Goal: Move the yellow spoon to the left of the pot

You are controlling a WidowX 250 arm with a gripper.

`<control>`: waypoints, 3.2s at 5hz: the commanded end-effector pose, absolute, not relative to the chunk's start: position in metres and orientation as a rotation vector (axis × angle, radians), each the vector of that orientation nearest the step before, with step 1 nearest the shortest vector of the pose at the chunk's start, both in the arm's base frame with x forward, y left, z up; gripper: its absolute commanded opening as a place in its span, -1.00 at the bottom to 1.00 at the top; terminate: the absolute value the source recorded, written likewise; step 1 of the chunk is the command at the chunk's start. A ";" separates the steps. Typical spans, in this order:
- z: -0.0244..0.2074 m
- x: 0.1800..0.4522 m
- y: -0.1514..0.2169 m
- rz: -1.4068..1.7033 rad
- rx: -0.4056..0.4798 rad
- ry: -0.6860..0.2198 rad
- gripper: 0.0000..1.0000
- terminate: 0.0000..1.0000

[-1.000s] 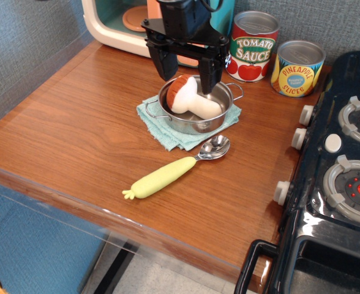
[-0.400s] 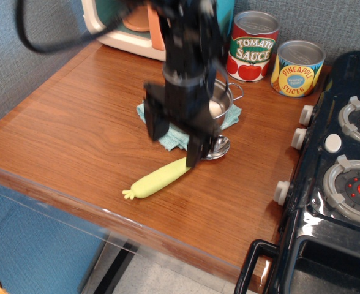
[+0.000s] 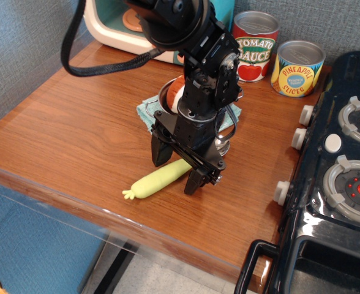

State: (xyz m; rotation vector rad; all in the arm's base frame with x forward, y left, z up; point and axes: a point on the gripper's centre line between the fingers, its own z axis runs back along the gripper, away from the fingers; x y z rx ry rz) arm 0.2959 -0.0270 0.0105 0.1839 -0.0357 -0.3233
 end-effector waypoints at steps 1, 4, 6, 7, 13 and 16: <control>0.005 0.295 -0.025 -0.316 0.165 -0.036 -1.00 -1.00; 0.042 0.277 -0.043 -0.371 0.038 -0.090 -1.00 -1.00; 0.093 0.295 -0.002 -0.231 -0.097 -0.170 -1.00 -1.00; 0.091 0.315 0.048 -0.081 -0.080 -0.152 -1.00 -1.00; 0.027 0.389 0.138 0.048 0.174 -0.091 -1.00 -1.00; 0.068 0.388 0.137 -0.019 0.108 -0.180 1.00 -1.00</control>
